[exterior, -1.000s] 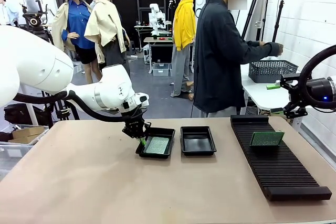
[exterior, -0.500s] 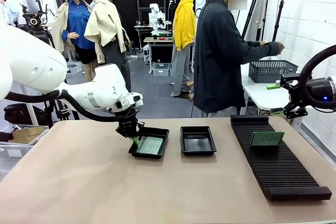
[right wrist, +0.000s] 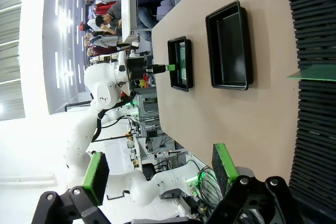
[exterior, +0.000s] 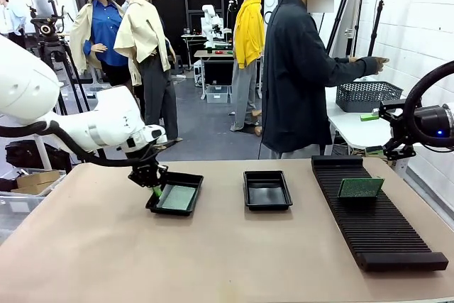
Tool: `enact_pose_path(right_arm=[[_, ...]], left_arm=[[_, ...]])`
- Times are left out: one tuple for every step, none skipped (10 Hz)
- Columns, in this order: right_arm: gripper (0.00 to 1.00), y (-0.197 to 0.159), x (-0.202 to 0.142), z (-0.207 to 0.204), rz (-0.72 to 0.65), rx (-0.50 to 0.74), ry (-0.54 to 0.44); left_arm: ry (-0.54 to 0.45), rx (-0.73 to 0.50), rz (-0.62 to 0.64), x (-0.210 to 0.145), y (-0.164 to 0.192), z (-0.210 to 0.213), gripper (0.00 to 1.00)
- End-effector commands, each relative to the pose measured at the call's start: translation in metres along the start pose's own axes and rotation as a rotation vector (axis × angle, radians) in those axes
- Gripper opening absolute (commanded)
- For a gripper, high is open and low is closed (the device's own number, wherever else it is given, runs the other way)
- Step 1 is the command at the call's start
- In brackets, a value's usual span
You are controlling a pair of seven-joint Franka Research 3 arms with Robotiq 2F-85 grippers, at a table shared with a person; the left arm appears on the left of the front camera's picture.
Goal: Inspect and transfer BCBs to ESD trays.
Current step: Pick up the ESD tray and place it on the left side of the table.
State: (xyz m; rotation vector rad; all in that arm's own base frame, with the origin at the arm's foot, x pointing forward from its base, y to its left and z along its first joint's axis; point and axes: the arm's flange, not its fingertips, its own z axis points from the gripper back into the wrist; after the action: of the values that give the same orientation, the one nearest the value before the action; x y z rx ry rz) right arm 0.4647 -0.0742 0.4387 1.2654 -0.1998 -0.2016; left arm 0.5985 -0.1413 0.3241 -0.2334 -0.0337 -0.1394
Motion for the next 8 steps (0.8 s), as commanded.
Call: enact_pose_path(right_arm=[[1.0,0.001,-0.001,-0.001,0.0,-0.015,-0.004],[1.0,0.001,-0.001,-0.001,0.0,-0.015,-0.004],[1.0,0.001,-0.001,-0.001,0.0,-0.015,-0.004],[1.0,0.001,-0.001,-0.001,0.0,-0.015,-0.004],[1.0,0.001,-0.001,-0.001,0.0,-0.015,-0.004],[1.0,0.001,-0.001,-0.001,0.0,-0.015,-0.004],[1.0,0.001,-0.001,-0.001,0.0,-0.015,-0.004],[1.0,0.001,-0.001,-0.001,0.0,-0.015,-0.004]], left_arm=[[-0.006,-0.029,0.014,-0.012,0.021,0.0,0.0],[-0.004,-0.031,0.04,-0.015,0.035,0.001,0.0],[-0.009,-0.038,0.06,-0.018,0.053,0.005,0.0],[-0.008,-0.039,0.061,-0.02,0.069,0.009,0.0],[-0.018,-0.038,0.071,-0.023,0.084,0.014,0.0],[-0.031,-0.045,0.075,-0.028,0.099,0.021,0.0],[-0.043,-0.048,0.085,-0.034,0.116,0.03,0.0],[-0.038,-0.051,0.068,-0.035,0.128,0.034,0.0]])
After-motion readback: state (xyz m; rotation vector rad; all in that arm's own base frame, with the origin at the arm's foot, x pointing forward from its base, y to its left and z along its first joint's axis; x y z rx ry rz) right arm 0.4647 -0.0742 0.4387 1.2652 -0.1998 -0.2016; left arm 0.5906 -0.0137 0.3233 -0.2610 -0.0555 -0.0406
